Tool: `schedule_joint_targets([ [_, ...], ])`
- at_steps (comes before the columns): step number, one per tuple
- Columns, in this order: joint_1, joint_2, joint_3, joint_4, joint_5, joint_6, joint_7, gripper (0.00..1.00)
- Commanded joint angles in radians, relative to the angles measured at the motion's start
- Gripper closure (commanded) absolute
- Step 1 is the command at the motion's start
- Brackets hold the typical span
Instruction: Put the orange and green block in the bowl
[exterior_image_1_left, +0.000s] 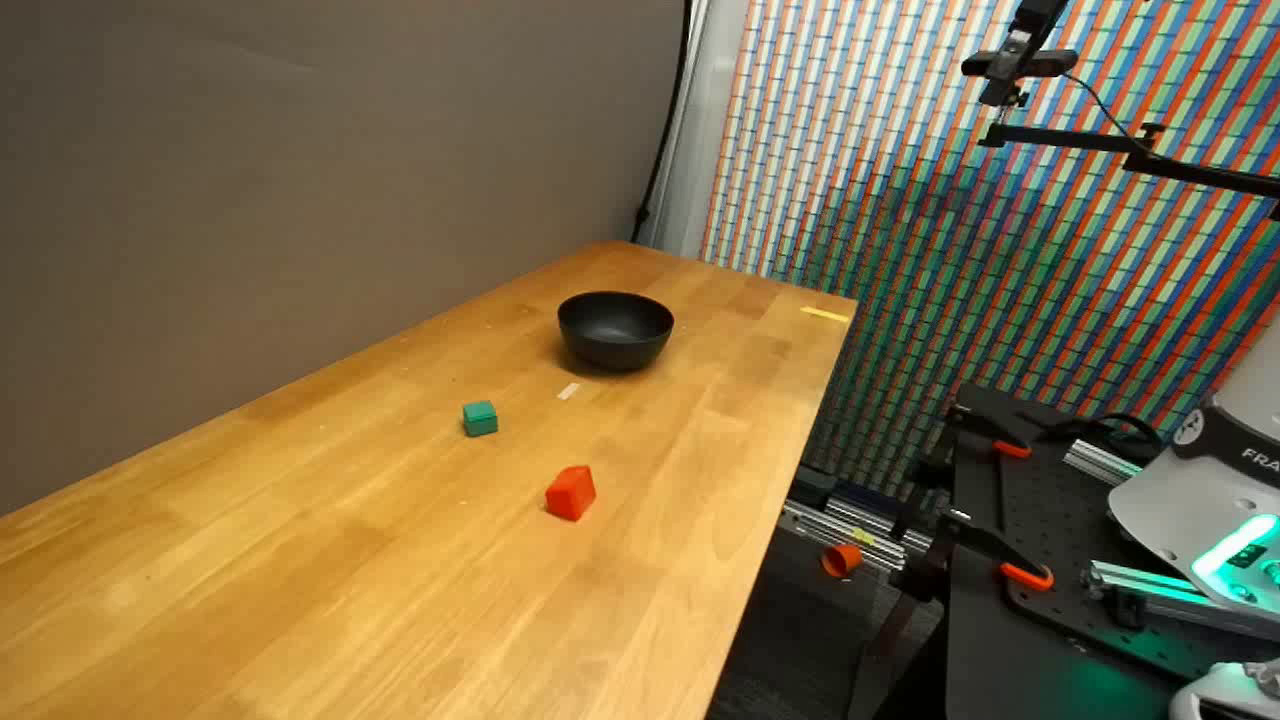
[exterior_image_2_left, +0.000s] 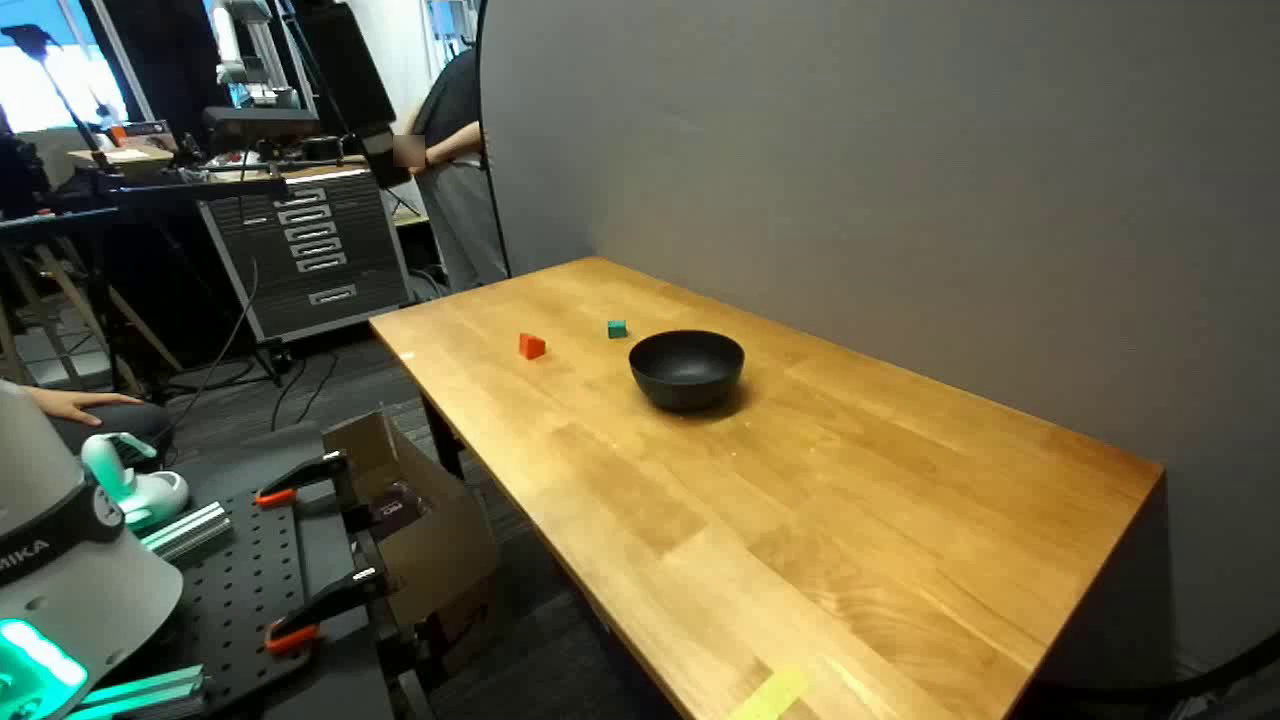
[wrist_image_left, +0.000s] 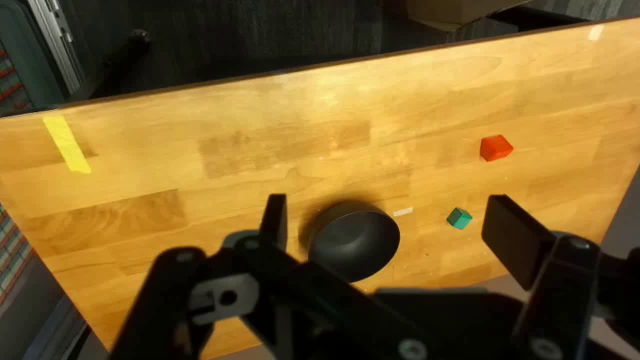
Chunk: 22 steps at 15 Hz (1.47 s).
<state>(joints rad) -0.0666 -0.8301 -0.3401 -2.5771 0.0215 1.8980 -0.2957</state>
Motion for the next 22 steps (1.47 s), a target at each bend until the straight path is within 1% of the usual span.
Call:
schedule_joint_targets([
  [1,-0.019,0.006,0.015,0.005,0.014,-0.002,-0.013,0.0],
  [4,-0.019,0.002,0.014,0.007,0.014,-0.002,-0.012,0.0],
  [5,0.005,0.042,0.019,0.02,0.03,0.006,-0.011,0.0],
  [7,0.065,0.145,0.087,0.018,0.057,0.062,0.024,0.0],
  [10,0.145,0.265,0.172,0.017,0.088,0.083,-0.002,0.0],
  [13,0.227,0.446,0.26,0.05,0.137,0.133,-0.017,0.0],
  [15,0.266,0.575,0.317,0.083,0.162,0.182,-0.014,0.0],
  [17,0.286,0.704,0.379,0.124,0.154,0.245,0.008,0.0],
  [20,0.291,0.9,0.46,0.208,0.111,0.365,0.065,0.0],
  [22,0.292,1.03,0.495,0.284,0.046,0.462,0.139,0.0],
])
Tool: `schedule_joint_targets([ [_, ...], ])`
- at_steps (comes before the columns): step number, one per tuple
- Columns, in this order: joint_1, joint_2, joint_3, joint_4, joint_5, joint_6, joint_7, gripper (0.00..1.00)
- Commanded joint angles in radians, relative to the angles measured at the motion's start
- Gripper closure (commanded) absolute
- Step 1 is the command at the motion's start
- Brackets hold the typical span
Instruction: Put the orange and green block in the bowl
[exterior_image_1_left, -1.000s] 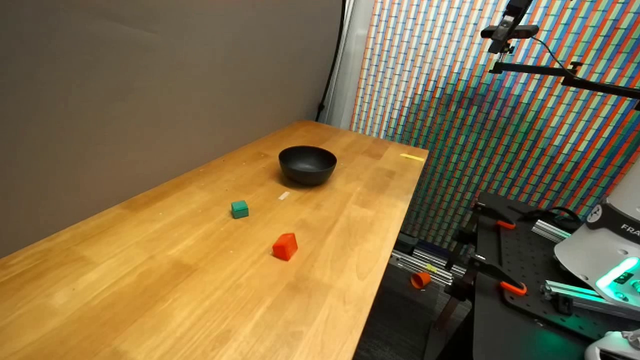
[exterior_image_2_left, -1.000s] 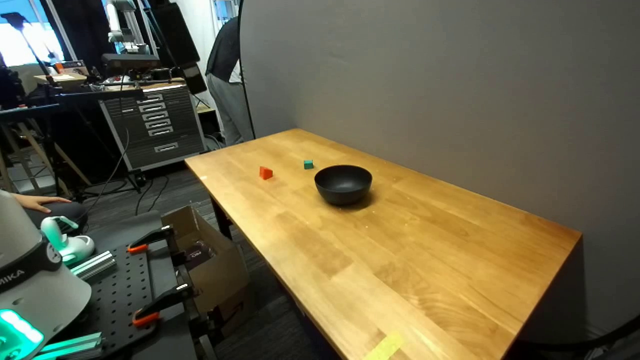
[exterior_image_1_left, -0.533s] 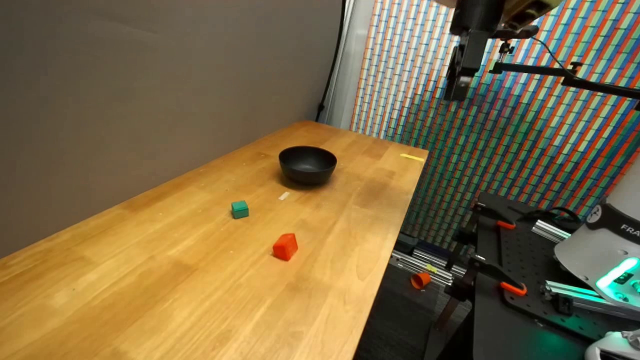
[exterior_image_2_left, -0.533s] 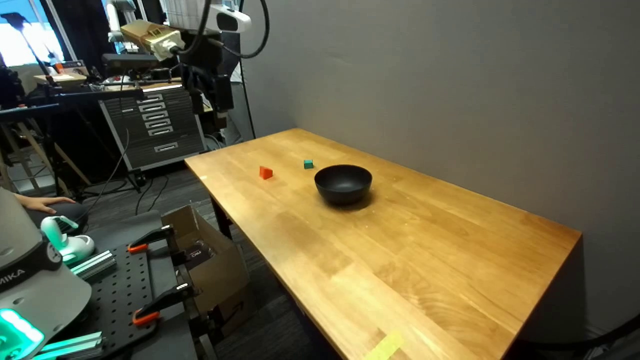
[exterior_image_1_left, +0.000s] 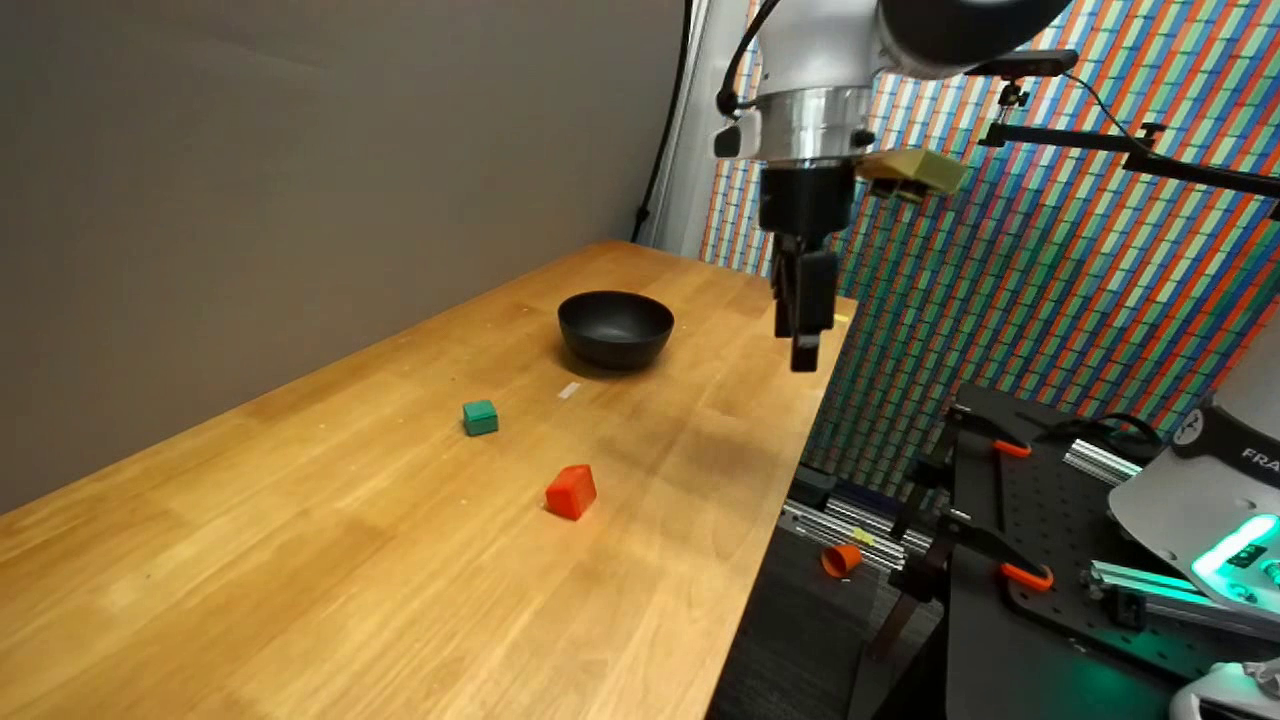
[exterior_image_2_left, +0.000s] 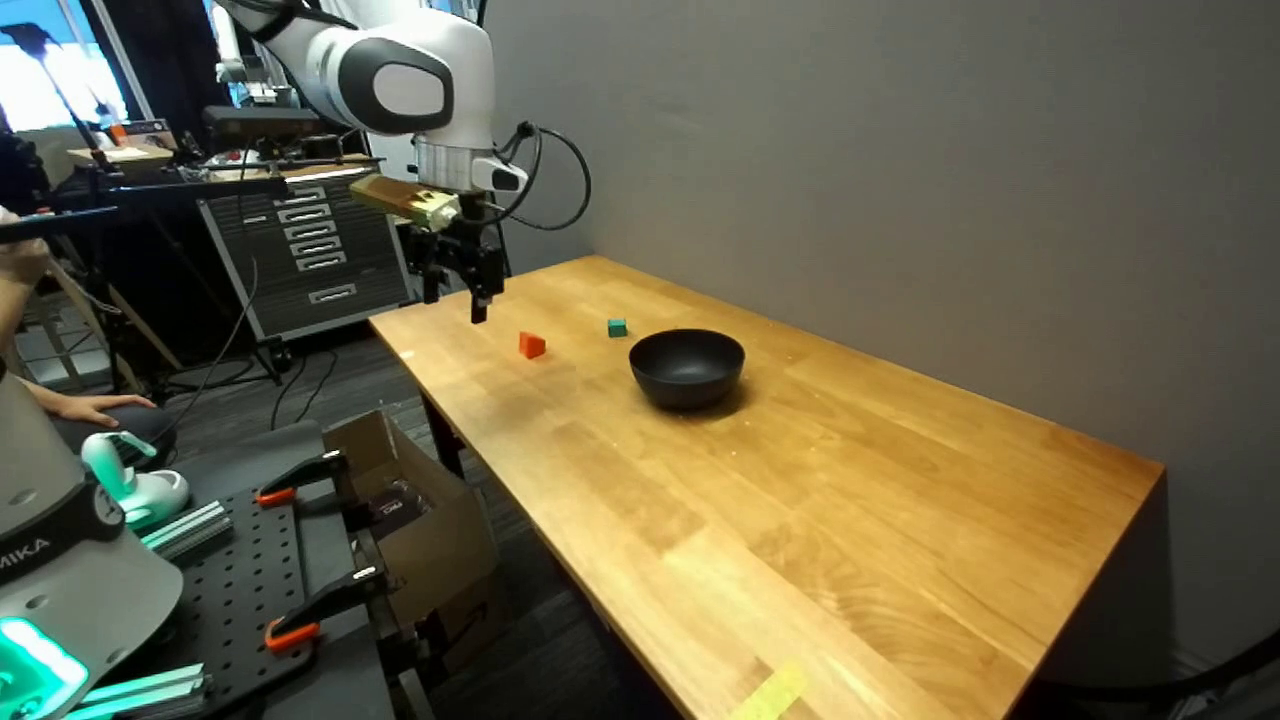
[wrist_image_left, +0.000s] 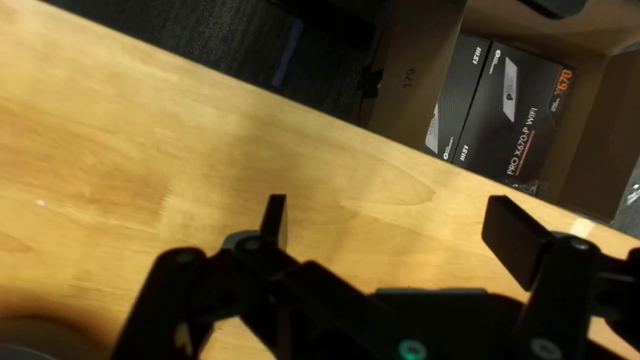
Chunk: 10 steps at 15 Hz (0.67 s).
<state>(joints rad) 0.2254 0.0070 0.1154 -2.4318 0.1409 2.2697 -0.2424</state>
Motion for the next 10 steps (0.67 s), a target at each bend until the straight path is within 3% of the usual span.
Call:
schedule_joint_targets([
  [1,0.006,0.254,0.047,0.18,-0.13,0.135,0.136,0.0],
  [3,0.039,0.376,0.028,0.276,-0.284,0.202,0.254,0.0],
  [5,0.08,0.502,0.005,0.388,-0.363,0.216,0.335,0.0],
  [10,0.139,0.75,-0.025,0.663,-0.359,0.156,0.397,0.0],
])
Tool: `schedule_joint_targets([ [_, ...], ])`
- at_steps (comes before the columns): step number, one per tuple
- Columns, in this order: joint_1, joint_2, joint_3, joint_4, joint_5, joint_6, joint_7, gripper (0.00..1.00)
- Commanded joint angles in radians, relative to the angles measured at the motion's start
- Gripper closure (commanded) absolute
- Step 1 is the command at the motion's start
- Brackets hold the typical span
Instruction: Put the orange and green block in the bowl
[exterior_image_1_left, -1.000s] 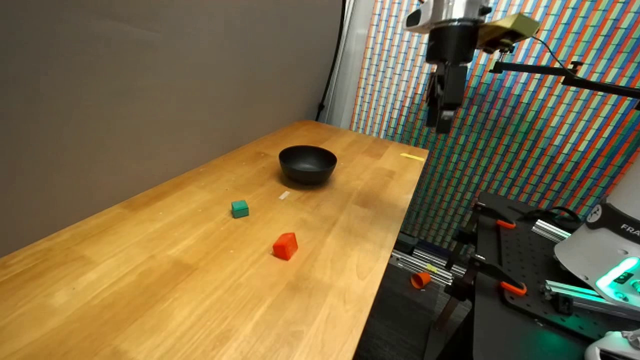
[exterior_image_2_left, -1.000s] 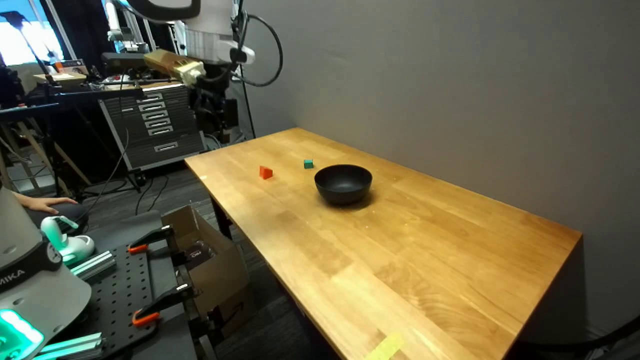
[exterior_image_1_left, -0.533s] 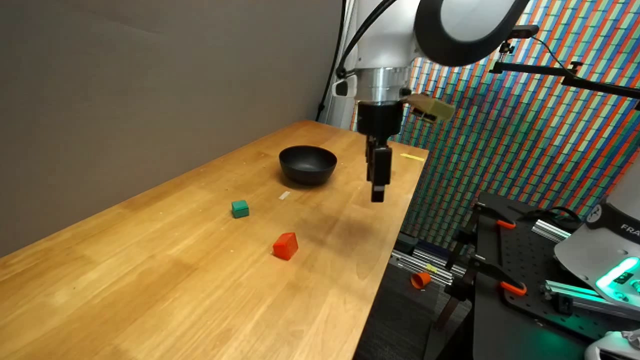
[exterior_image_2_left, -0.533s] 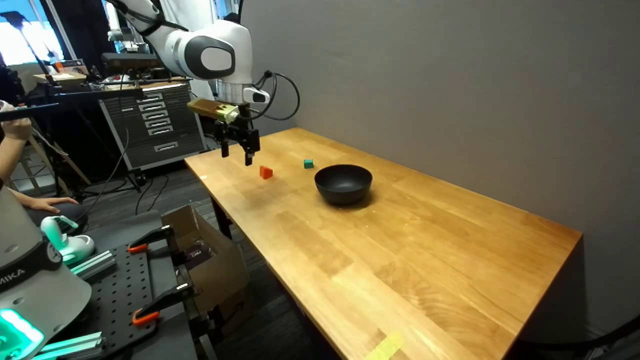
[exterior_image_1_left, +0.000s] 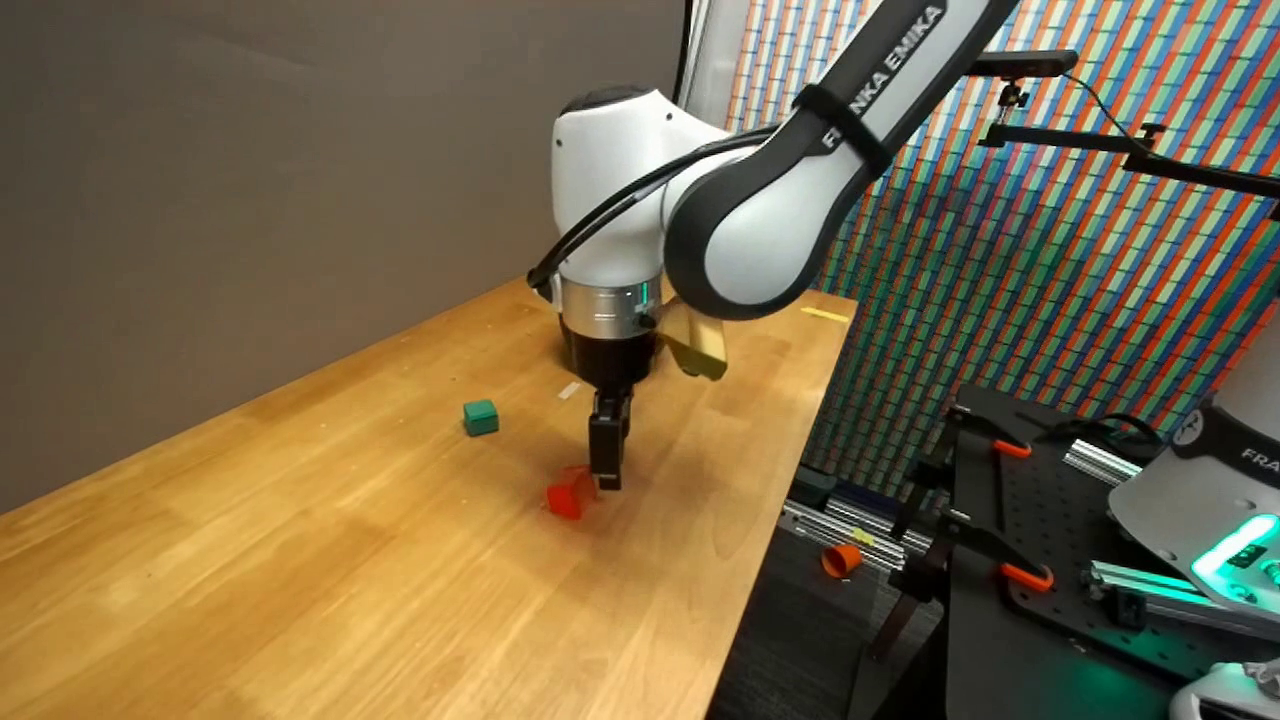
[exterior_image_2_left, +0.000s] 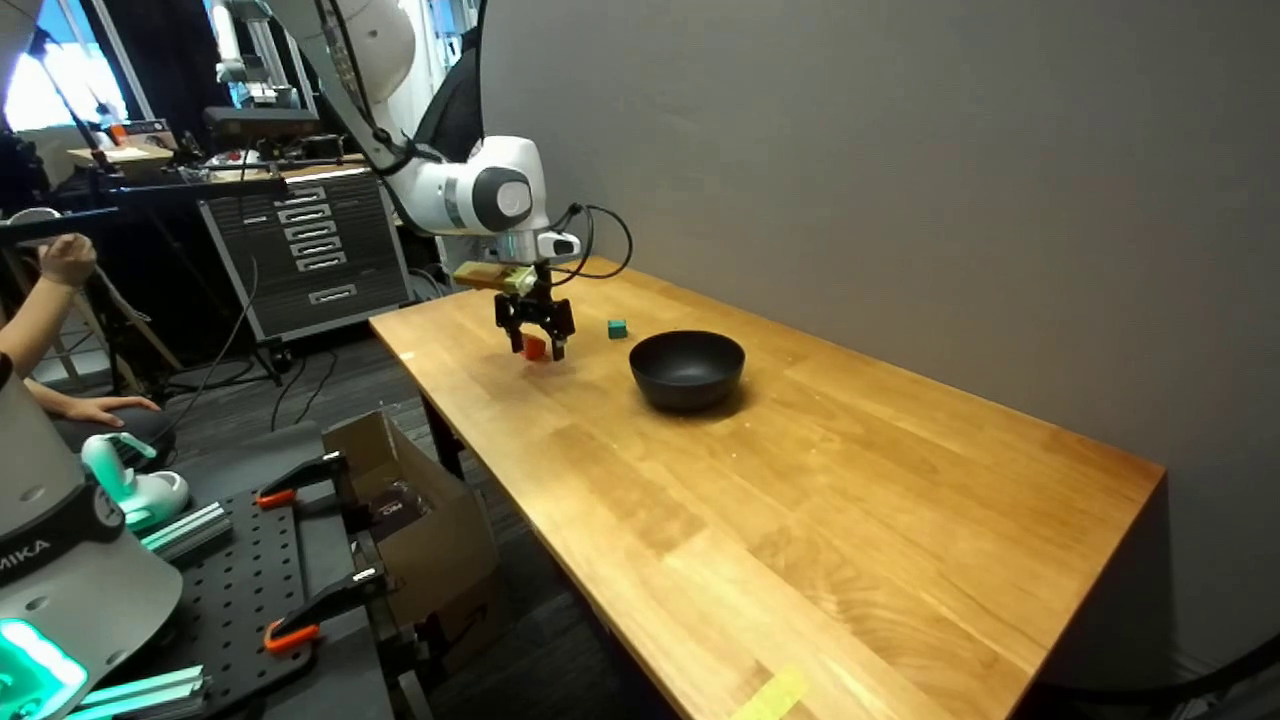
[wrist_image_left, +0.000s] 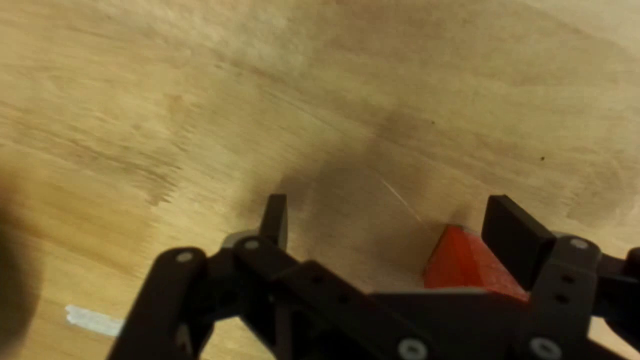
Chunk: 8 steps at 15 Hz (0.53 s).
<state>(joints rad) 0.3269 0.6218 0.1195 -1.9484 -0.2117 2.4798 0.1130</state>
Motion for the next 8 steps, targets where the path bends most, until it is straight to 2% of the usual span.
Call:
schedule_joint_targets([
  [1,0.044,0.168,-0.034,0.218,0.001,-0.067,0.049,0.0],
  [3,0.054,0.214,-0.042,0.288,0.013,-0.12,0.073,0.0],
  [8,0.056,0.235,-0.031,0.385,0.036,-0.27,0.121,0.0],
])
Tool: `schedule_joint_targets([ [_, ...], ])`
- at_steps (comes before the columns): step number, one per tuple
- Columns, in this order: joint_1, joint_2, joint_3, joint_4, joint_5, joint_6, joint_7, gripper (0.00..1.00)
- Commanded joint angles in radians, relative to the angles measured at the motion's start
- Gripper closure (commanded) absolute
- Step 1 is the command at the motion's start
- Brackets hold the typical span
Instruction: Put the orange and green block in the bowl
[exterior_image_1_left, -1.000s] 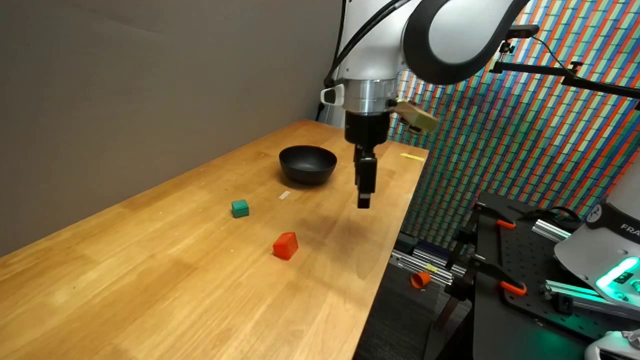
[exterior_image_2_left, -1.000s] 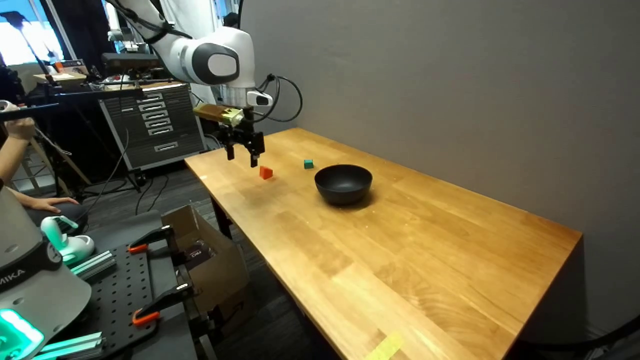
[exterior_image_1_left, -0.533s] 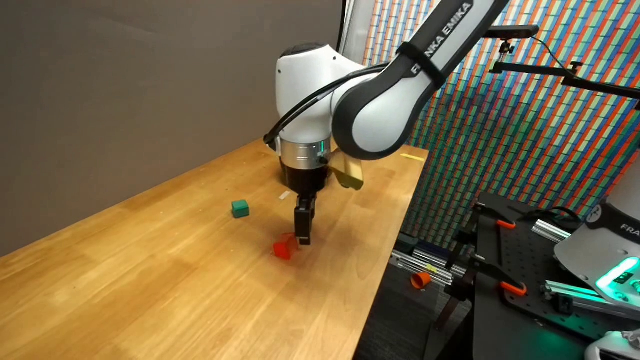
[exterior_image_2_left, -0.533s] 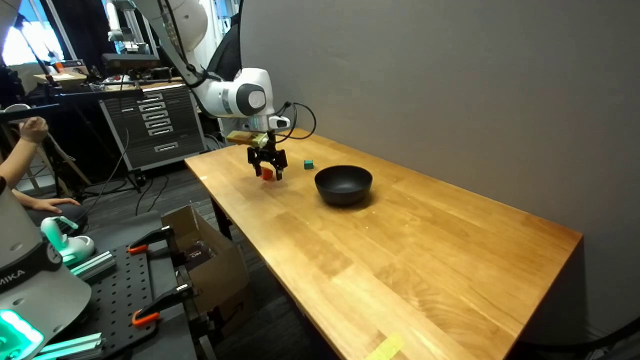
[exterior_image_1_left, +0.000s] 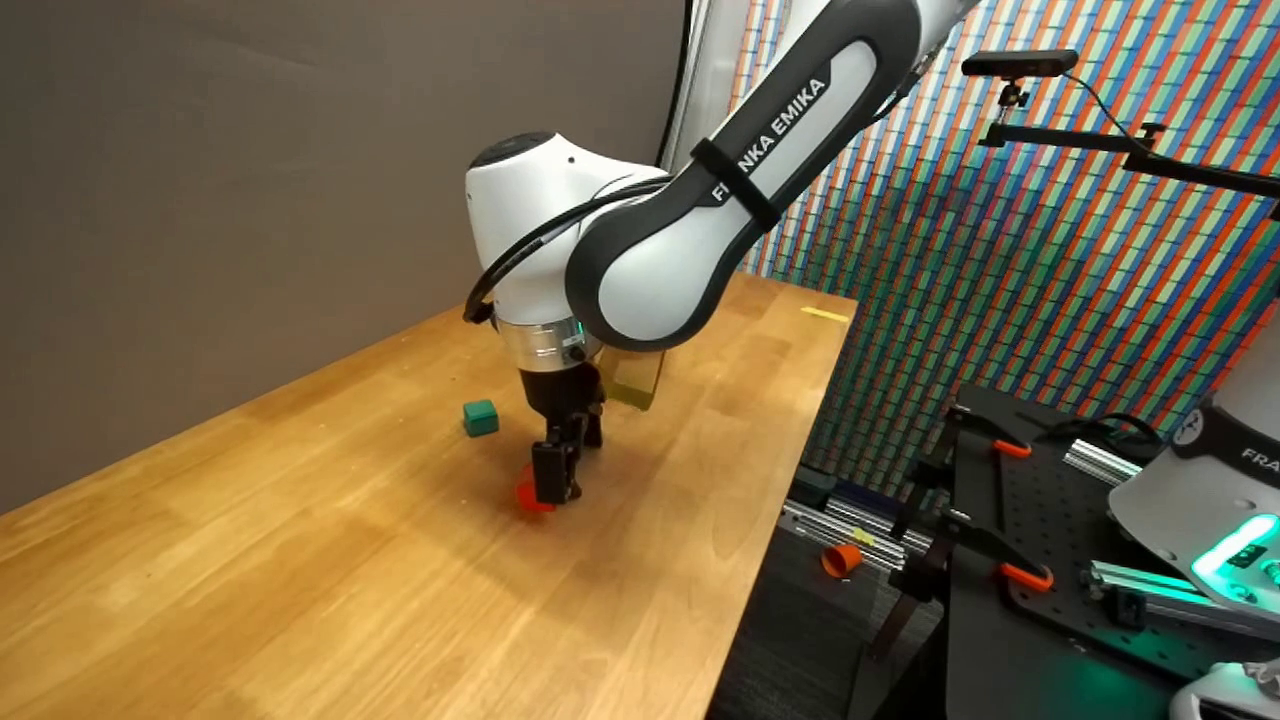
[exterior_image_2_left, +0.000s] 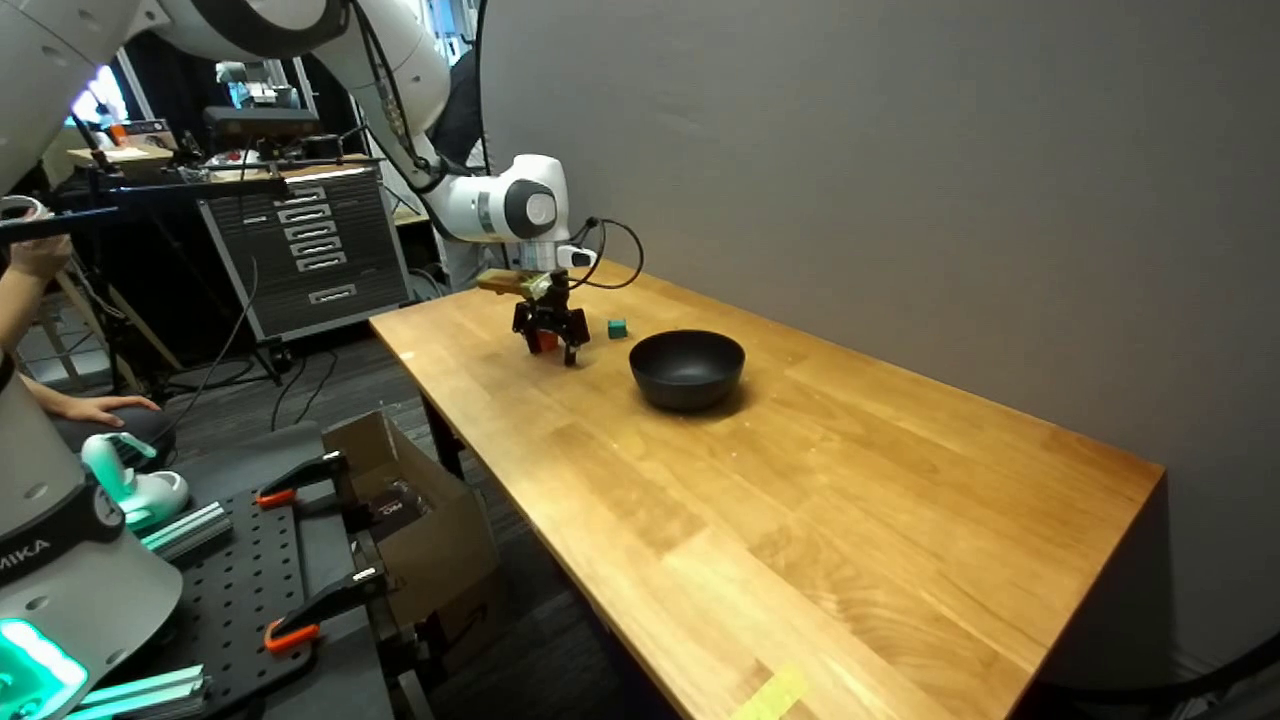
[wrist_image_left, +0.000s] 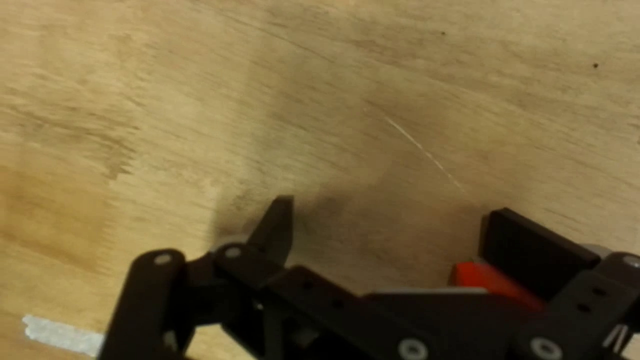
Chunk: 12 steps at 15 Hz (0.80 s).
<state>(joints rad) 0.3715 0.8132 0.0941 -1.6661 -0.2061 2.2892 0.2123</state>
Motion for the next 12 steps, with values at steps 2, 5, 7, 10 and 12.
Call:
schedule_joint_targets([
  [2,-0.003,0.017,0.007,0.117,0.055,-0.143,0.015,0.0],
  [5,-0.003,-0.001,0.01,0.147,0.075,-0.192,0.017,0.0],
  [7,-0.008,-0.004,0.018,0.169,0.097,-0.216,0.012,0.0],
  [10,-0.013,-0.001,0.028,0.195,0.132,-0.247,0.01,0.0],
  [12,-0.017,0.007,0.032,0.209,0.152,-0.264,0.006,0.0],
])
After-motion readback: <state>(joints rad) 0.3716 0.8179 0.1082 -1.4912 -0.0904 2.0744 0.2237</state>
